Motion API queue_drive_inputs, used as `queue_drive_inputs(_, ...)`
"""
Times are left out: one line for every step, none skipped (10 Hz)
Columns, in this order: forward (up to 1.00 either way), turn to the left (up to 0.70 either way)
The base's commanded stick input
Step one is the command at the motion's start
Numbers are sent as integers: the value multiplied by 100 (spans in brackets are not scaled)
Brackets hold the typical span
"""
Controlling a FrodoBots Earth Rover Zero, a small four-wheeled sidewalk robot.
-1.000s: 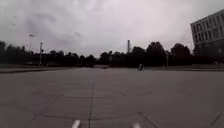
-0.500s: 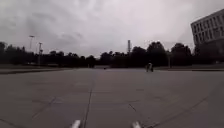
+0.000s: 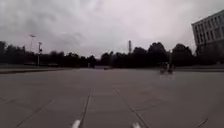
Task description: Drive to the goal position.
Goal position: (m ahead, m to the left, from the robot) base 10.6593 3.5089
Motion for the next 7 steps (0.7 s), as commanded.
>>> queue_drive_inputs(70,0)
queue_drive_inputs(70,0)
queue_drive_inputs(70,0)
queue_drive_inputs(70,0)
queue_drive_inputs(70,0)
queue_drive_inputs(70,0)
queue_drive_inputs(70,0)
